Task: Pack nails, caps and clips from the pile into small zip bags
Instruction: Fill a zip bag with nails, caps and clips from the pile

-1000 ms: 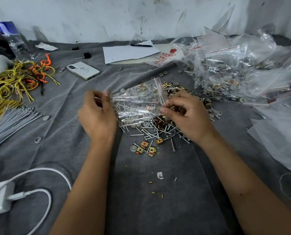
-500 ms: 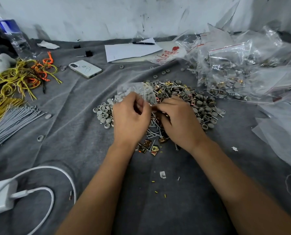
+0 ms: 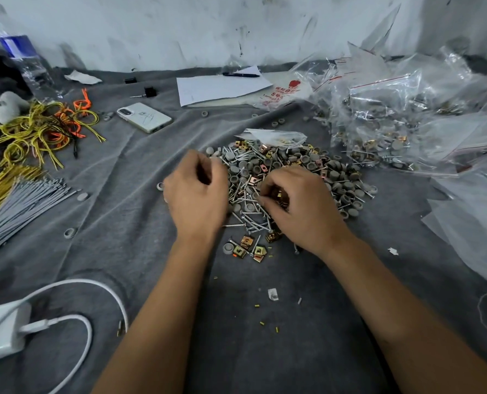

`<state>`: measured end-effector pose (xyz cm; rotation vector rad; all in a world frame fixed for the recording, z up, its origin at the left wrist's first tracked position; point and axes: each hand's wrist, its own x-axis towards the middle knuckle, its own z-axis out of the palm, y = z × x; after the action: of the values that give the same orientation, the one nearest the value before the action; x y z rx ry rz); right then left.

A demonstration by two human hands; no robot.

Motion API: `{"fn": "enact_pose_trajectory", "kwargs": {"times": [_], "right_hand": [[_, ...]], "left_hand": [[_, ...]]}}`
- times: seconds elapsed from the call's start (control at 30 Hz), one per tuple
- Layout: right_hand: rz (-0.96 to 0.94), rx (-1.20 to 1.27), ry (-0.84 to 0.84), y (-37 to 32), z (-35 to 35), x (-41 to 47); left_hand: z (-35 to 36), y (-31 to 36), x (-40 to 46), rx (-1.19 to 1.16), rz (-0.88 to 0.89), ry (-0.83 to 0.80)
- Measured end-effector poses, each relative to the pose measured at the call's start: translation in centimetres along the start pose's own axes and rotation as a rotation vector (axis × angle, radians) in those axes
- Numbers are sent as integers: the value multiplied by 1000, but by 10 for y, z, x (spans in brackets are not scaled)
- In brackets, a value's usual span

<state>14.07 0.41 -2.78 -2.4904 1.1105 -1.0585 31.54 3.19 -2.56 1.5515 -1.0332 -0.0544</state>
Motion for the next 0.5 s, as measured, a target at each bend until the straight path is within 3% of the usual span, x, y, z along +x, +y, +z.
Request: {"fn": "enact_pose_trajectory", "kwargs": {"times": [0.23,0.3,0.43,0.5], "right_hand": [[242,-235,296,25,-13,31],[219,-371,266,34,-13,53],[213,-521,16,44,-7,89],[211,-535,32,47,-7,99]], "left_hand": [[13,1,-9,57,187,-198],[15,1,-9,51,213,-198],[16,-1,-8,43,220,-199],[16,-3,-8,43,221,-203]]}}
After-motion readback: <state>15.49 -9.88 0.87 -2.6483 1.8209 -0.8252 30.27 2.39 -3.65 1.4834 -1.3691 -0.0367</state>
